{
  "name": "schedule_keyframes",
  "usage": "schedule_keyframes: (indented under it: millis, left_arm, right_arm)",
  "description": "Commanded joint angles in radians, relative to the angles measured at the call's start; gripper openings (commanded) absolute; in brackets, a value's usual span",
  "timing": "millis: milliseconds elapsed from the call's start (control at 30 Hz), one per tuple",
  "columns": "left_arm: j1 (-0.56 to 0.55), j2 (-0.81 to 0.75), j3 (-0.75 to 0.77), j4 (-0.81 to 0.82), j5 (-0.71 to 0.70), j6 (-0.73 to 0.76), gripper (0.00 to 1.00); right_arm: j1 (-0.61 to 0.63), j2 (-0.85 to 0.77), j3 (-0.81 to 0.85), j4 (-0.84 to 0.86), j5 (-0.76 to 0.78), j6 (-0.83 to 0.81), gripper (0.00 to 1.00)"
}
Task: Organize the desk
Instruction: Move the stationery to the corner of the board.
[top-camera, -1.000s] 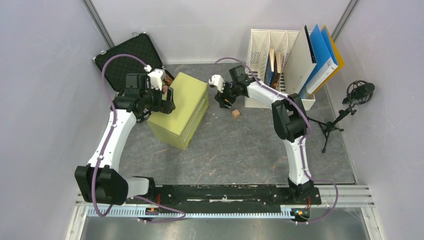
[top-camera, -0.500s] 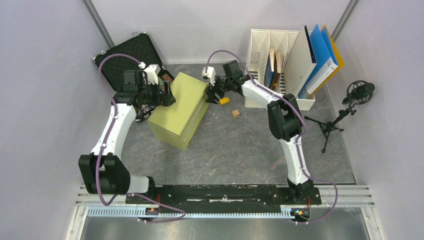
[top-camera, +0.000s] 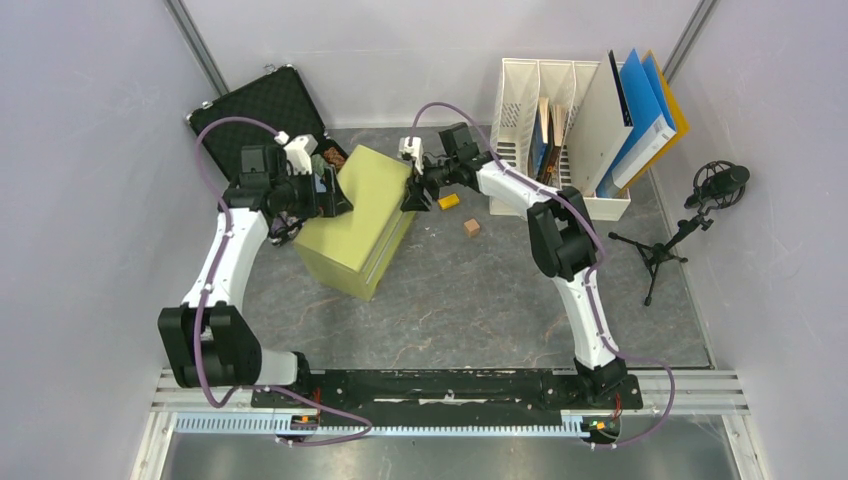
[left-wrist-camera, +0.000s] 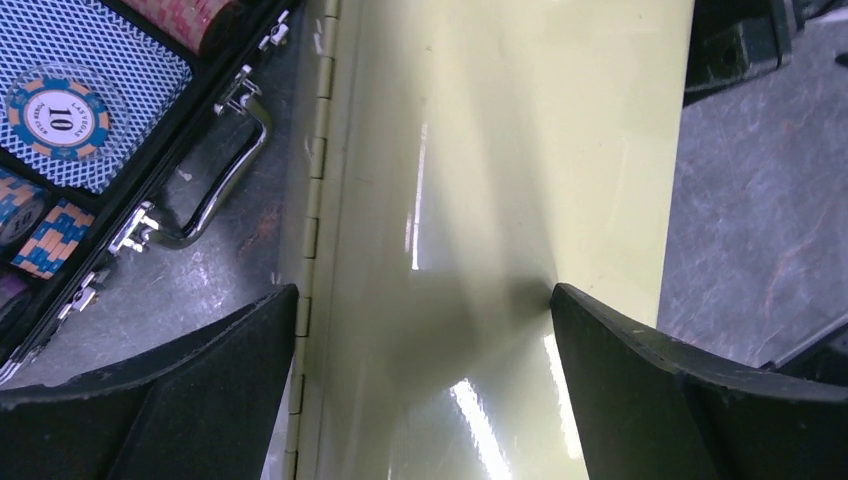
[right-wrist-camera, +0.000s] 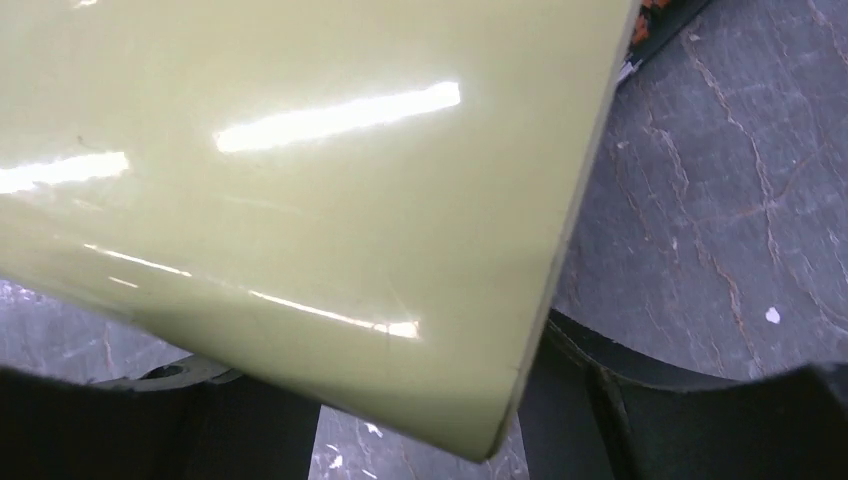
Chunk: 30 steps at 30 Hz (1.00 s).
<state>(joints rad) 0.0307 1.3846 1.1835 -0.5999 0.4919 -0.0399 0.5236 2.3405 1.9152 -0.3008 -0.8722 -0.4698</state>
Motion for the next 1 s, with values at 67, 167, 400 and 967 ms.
schedule_keyframes:
  millis: [67, 167, 400, 967]
  left_arm:
    - [0.004, -0.101, -0.074, -0.166, 0.052, 0.167, 1.0]
    - [0.004, -0.146, -0.098, -0.198, 0.055, 0.201, 1.0]
    - [0.004, -0.239, -0.121, -0.26, 0.031, 0.247, 1.0]
    - [0.004, -0.264, -0.084, -0.244, -0.087, 0.201, 1.0]
  right_arm:
    - [0.148, 0.018, 0.052, 0.08, -0.115, 0.005, 0.67]
    - [0.177, 0.017, 0.046, 0.076, -0.122, 0.003, 0.67]
    - [0.227, 0.051, 0.103, 0.076, -0.113, 0.02, 0.68]
    - [0.176, 0.098, 0.21, 0.144, 0.067, 0.196, 0.69]
